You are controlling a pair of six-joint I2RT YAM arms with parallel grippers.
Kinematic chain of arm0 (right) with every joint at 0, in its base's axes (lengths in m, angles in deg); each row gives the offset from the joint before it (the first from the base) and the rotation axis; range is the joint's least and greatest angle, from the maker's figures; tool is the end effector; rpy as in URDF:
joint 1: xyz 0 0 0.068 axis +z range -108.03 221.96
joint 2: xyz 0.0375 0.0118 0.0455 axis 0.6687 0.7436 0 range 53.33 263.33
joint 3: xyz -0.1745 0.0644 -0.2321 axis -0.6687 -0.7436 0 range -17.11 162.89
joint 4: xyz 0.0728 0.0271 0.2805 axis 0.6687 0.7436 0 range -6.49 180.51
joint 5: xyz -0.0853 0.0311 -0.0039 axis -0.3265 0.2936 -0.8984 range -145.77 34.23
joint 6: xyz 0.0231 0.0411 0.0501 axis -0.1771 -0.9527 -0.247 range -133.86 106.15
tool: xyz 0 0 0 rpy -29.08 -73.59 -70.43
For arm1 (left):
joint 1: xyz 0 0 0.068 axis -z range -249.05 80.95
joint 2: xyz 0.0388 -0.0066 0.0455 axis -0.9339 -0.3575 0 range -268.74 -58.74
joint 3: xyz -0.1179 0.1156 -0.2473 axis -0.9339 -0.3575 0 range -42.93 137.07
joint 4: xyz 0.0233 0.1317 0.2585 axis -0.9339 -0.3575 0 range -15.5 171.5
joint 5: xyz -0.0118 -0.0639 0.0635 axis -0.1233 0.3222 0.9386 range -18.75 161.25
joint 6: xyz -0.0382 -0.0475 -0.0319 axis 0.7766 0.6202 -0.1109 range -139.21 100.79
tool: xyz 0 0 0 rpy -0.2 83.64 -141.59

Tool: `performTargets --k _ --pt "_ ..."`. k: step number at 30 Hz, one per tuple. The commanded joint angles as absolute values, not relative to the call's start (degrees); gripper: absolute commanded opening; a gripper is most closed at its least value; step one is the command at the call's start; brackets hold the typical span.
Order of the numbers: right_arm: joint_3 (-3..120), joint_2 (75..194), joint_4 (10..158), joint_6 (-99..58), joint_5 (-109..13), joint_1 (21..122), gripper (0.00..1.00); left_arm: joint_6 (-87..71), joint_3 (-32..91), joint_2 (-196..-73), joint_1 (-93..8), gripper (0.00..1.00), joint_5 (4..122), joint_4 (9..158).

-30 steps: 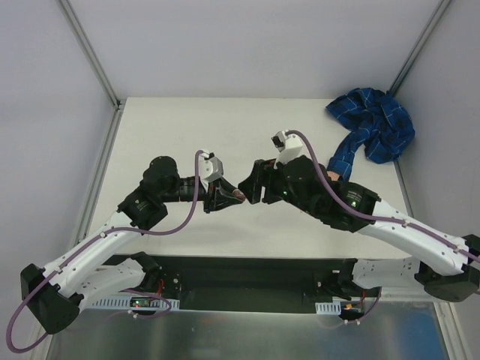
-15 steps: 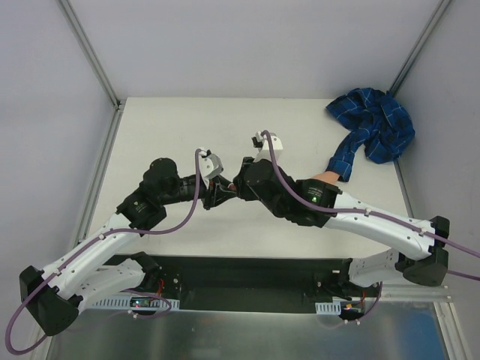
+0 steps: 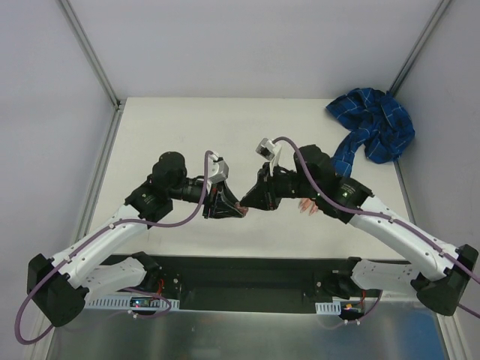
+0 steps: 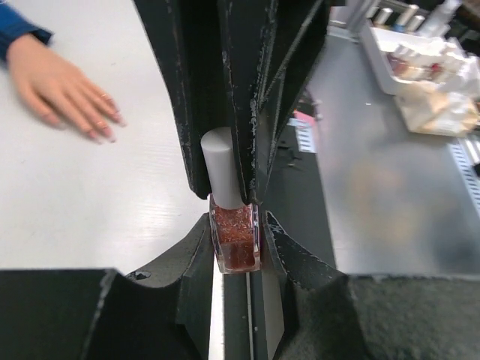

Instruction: Paint the nails

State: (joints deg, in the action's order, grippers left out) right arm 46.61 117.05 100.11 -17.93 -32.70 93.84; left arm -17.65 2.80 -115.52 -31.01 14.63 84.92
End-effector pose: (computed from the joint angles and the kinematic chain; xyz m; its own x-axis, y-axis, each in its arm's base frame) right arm 0.1607 0.2401 0.3972 -0.2437 -0.2047 -0.9480 -0.9407 0.2878 0.1797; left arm 0.1666 -0.1892 0.3475 -0.1314 0.0838 -0.9878 0.9877 -0.0746 -0.1377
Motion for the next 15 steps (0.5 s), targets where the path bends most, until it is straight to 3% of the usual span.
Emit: performTargets --k 1,8,9,12,15 --pt "49.2 117.2 92.8 -11.3 -14.5 92.6 0.00 -17.3 4.3 -112.5 -29.7 0.00 -3.2 93.4" --pt "47.0 114.2 93.1 -13.6 -24.4 93.3 0.04 -17.2 3.7 -112.4 -29.7 0.00 2.4 93.4" --pt "47.1 113.5 93.9 -13.6 -29.4 93.7 0.27 -17.3 3.6 -112.2 -29.7 0.00 3.8 93.5" --pt "49.3 113.0 98.4 -16.5 -41.1 96.3 0.57 -18.2 2.9 -111.0 -29.7 0.00 11.0 92.6" --pt "52.9 113.1 104.4 -19.6 -55.1 100.0 0.69 -20.5 2.8 -110.0 -29.7 0.00 18.6 90.0"
